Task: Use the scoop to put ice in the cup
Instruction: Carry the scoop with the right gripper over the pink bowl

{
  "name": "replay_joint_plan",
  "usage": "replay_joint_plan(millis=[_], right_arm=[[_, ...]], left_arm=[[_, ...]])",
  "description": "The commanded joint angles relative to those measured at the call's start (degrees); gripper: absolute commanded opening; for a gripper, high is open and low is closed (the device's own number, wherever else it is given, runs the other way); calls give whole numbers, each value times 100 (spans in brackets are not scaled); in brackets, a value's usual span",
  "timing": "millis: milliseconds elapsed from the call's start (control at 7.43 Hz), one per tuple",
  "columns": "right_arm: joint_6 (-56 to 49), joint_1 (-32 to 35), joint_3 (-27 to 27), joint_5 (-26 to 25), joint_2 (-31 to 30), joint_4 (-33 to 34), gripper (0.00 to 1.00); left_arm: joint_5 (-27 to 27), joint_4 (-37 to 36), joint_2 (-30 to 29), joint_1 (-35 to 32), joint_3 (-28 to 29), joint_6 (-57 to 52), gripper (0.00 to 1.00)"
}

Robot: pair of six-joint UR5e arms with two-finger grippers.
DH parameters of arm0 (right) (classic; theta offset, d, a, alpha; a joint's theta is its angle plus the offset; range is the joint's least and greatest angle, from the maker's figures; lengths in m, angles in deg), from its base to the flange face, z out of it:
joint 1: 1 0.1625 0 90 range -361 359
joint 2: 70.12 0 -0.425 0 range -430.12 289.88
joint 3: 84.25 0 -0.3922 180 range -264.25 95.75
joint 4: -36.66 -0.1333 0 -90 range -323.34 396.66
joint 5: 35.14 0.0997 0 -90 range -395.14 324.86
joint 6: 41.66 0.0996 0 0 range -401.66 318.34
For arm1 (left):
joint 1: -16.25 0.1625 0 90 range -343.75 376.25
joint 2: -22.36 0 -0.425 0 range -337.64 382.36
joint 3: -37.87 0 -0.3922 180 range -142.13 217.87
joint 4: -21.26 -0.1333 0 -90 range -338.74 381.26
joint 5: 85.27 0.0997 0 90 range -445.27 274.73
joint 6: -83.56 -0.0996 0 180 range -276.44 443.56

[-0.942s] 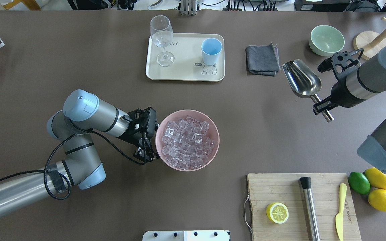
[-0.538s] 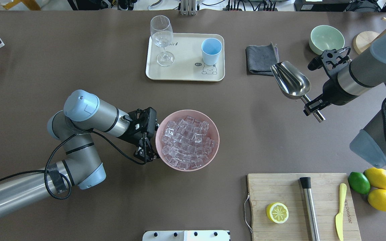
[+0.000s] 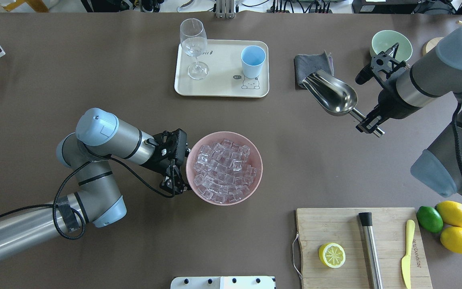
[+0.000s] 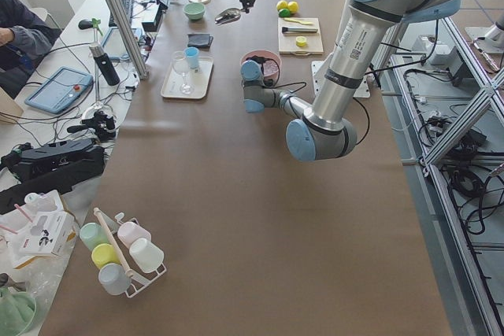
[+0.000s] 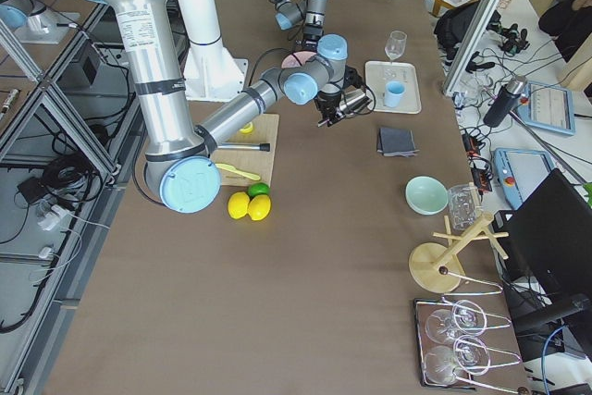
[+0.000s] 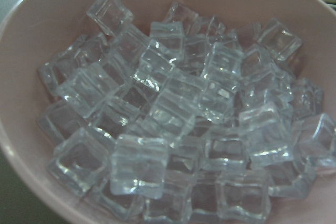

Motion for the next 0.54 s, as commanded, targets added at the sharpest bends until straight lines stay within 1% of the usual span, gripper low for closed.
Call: replay_joint_plan(millis=[0, 135, 269, 404], right_arm=[[-2257, -181, 498, -746, 496, 1566, 0], [-2769, -330, 884, -1010, 812, 2594, 0], [-3287, -358, 1175, -1091, 920, 3222, 0], [-3719, -402, 1317, -1214, 1052, 3741, 0]], left_arm=[[0, 17, 17, 0, -8, -4, 98], [0, 17, 35, 0, -17, -4, 98], [0, 43, 44, 0, -26, -4, 98], [0, 43, 52, 0, -34, -4, 98]])
